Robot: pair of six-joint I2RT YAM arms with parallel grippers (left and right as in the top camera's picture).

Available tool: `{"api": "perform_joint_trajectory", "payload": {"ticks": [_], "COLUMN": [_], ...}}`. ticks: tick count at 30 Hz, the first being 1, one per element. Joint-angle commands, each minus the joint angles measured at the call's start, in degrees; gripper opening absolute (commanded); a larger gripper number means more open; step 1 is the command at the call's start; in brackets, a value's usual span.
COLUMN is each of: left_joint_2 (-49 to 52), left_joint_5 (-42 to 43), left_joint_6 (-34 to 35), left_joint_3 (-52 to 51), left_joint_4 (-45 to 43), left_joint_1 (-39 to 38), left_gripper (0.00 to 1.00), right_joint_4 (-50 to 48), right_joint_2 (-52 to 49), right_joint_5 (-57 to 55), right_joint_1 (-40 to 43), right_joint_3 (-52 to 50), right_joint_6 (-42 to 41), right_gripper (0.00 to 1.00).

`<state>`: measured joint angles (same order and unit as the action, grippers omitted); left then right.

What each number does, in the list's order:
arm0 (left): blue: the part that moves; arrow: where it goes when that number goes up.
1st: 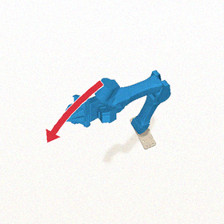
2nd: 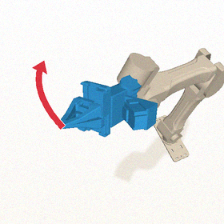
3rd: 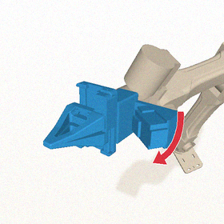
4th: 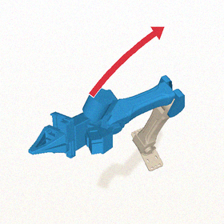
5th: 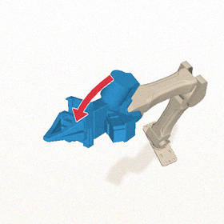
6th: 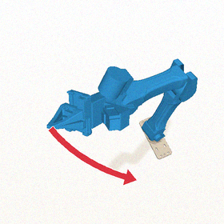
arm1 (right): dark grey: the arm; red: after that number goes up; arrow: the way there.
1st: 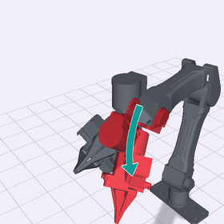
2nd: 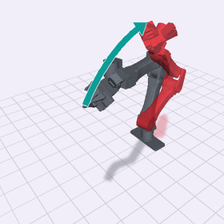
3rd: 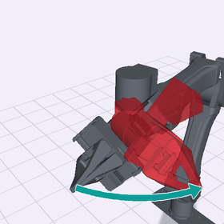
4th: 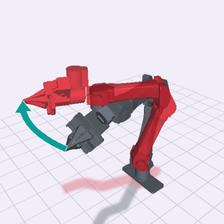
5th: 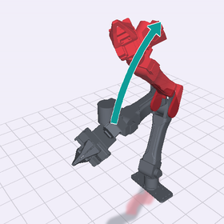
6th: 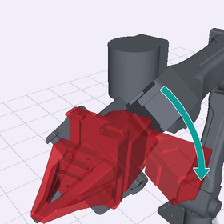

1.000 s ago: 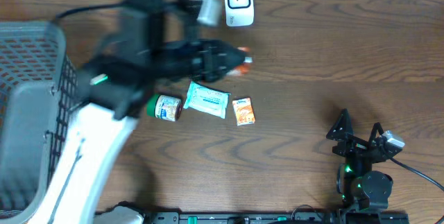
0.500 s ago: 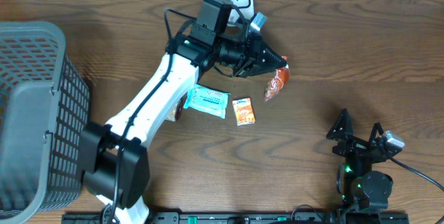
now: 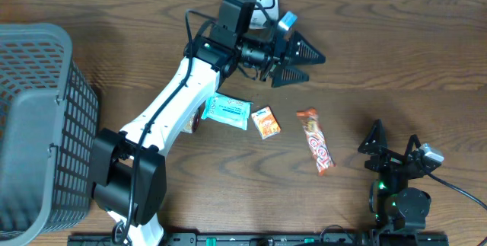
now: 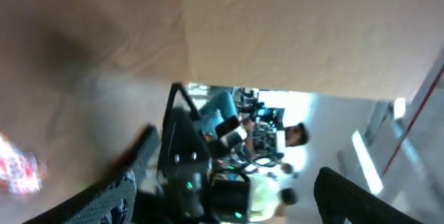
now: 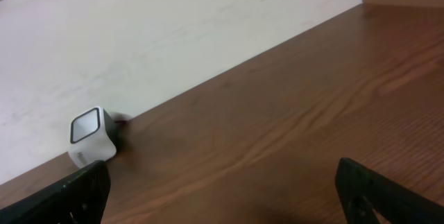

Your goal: Scan the item barcode

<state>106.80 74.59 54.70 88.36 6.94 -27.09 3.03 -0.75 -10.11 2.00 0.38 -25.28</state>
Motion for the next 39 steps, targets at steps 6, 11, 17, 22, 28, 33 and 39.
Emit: {"api": "perform_joint_trajectory", "payload": {"ticks": [6,11,17,22,28,33,39], "left_joint_2": [-11.47,-20.20,-28.79,-35.74,-42.64,-46.14,-52.09], "left_joint_5": [-33.18,-80.61,-108.96,-113.72,-117.94,-120.30,-117.22], "left_joint_6": [-20.70,-31.21,-43.65,-54.38,-63.21,-66.20,-59.54], "left_joint_3": [0.92,1.66,1.68,1.68,1.73,1.64,0.76], "left_joint_4": [9.40,20.70,18.16,11.28,10.12,12.72,18.18], "left_joint_1": [0.79,-2.21,-1.97,2.08,6.49,8.24,8.22], "left_gripper": [0.83,0.84,0.84,0.84,0.84,0.84,0.84], "right_joint_4": [0.20,0.20,0.20,0.20,-0.79,-2.43,15.91], "right_joint_2": [0.00,0.00,0.00,0.00,0.00,-0.42,-8.24], "right_joint_5": [-0.31,-0.31,-0.31,-0.31,0.31,19.71,12.07], "right_joint_1": [-0.39,-0.39,-0.39,-0.39,-0.39,-0.39,-0.39], "right_joint_3": [-0.07,-0.07,-0.07,-0.07,-0.07,1.44,16.00], "right_joint_6": [-0.39,-0.39,-0.39,-0.39,-1.11,0.48,2.38], "right_gripper": [0.99,0.99,0.99,0.99,0.99,0.99,0.99]}}
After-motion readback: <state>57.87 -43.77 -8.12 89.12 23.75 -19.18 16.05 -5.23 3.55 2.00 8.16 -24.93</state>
